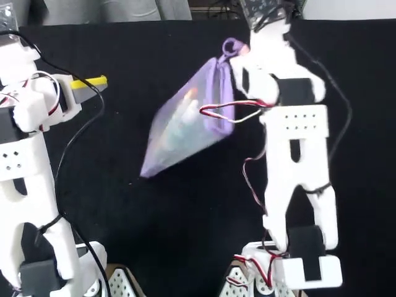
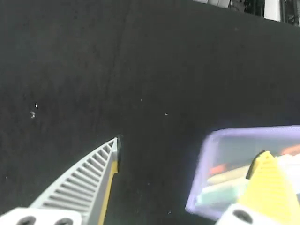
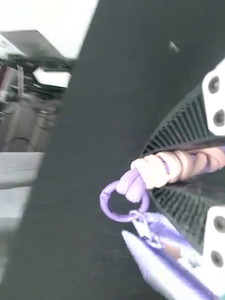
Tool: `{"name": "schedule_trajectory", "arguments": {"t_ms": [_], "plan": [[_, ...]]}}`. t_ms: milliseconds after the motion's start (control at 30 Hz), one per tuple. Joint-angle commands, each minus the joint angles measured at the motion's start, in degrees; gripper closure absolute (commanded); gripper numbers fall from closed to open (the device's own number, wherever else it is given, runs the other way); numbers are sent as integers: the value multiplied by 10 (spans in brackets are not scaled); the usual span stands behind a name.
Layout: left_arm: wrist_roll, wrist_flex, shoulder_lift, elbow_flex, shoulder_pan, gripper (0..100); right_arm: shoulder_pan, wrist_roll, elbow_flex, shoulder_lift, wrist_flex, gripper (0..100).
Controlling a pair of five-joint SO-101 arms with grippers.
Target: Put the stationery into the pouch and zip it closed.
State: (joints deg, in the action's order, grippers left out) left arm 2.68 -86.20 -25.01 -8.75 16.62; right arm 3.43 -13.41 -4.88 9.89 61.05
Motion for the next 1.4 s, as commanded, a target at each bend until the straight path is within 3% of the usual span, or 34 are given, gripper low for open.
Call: {"name": "schedule_trajectory", "arguments": {"t_ms": [0, 167, 433, 700, 900, 1067, 1367], "plan": [[2, 13, -10, 0, -1, 564, -11, -14, -128, 43, 46, 987], [2, 13, -10, 0, -1, 564, -12, -43, -206, 31, 82, 987], [2, 13, -8, 0, -1, 564, -79, -48, -227, 21, 93, 987], [2, 13, -3, 7, -34, 564, -94, -178, -230, 23, 197, 987], [2, 13, -9, 39, -107, 564, -33, -207, -246, 22, 293, 987], [2, 13, -10, 48, -117, 564, 48, -207, -295, 20, 338, 987], [-1, 11, -10, 61, -116, 564, 176, -113, -313, 18, 308, 987]]}}
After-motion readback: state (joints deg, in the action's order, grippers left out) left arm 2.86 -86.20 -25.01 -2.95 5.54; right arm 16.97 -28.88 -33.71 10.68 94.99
